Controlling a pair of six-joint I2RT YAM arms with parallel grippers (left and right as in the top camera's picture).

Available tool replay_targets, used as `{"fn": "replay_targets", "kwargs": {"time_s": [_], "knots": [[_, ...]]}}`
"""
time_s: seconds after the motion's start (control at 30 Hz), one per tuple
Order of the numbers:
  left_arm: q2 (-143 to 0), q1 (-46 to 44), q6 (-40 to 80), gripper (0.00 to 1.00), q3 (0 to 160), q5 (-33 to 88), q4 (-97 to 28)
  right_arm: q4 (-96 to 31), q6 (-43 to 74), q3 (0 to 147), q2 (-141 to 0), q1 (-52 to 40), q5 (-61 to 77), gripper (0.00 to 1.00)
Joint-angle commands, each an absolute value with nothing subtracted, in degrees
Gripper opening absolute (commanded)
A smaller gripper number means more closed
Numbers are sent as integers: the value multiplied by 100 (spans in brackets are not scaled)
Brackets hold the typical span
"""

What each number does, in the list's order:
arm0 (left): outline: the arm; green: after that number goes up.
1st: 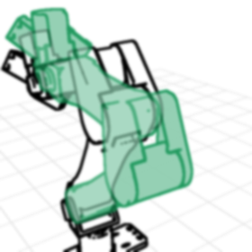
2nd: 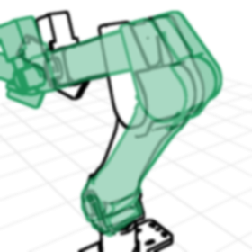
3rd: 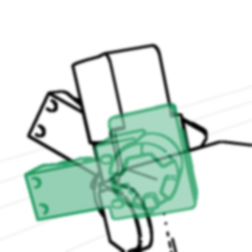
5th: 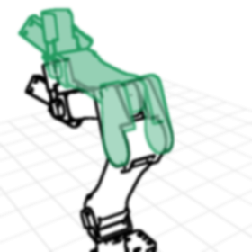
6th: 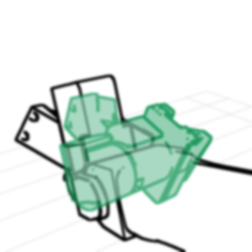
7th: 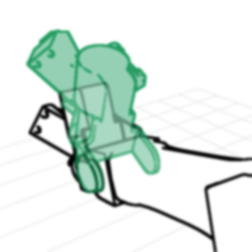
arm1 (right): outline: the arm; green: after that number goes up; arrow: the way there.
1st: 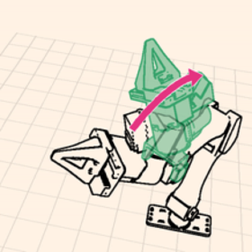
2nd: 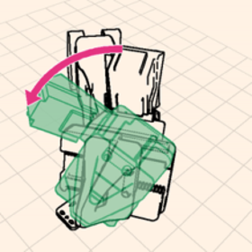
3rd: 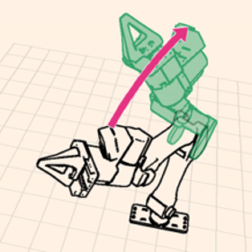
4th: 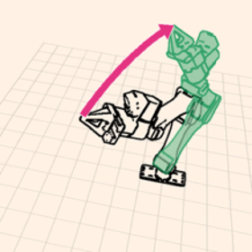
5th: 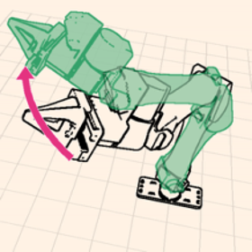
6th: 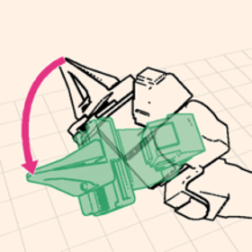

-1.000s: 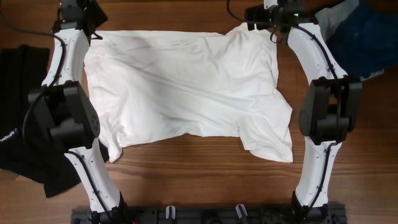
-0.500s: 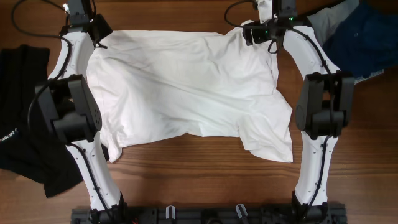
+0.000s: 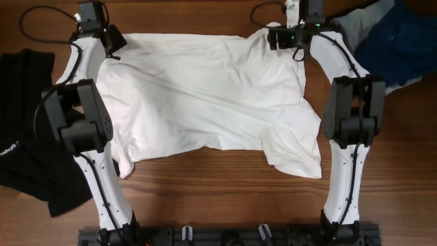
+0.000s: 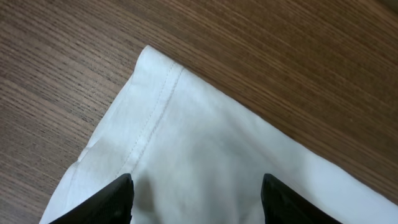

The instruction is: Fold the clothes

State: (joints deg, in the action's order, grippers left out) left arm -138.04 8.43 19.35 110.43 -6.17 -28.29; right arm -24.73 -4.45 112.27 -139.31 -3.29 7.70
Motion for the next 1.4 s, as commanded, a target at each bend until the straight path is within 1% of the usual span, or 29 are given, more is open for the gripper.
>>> {"fn": "replay_targets", "kwargs": {"time_s": [0.0, 0.07, 0.33, 0.47, 0.5, 0.53, 0.63, 0.67, 0.73, 1.03, 1.37], "knots": [[-13845, 884, 1841, 66, 11148, -672, -2838, -1986, -134, 11295, -14040, 12, 845, 100], [-13845, 884, 1844, 66, 11148, -672, -2895, -1872, -119, 11295, -14040, 123, 923, 100], [-13845, 884, 1846, 66, 11148, -672, -2963, -2198, -132, 11292, -14414, 132, 1306, 96], [-13845, 884, 1846, 66, 11148, -672, -3050, -2112, -104, 11292, -14593, 78, 1509, 91], [-13845, 884, 1846, 66, 11148, -672, -3052, -2082, -106, 11292, -14595, 60, 1511, 88], [-13845, 884, 1846, 65, 11148, -672, -3052, -2060, -106, 11292, -14595, 51, 1509, 82], [-13845, 884, 1846, 65, 11148, -672, -3050, -2049, -67, 11292, -14595, 45, 1509, 52], [-13845, 884, 1846, 65, 11148, -672, -3052, -2049, 21, 11292, -14595, 45, 1509, 25], [-13845, 884, 1846, 65, 11148, -672, -3052, -2038, 56, 11292, -14595, 45, 1509, 4], [-13845, 884, 1844, 65, 11148, -672, -3059, -1999, 163, 11347, -14532, 89, 1507, 4], [-13845, 884, 1844, 65, 11148, -672, -3096, -2049, -305, 11480, -13472, 113, 1490, 4]]}}
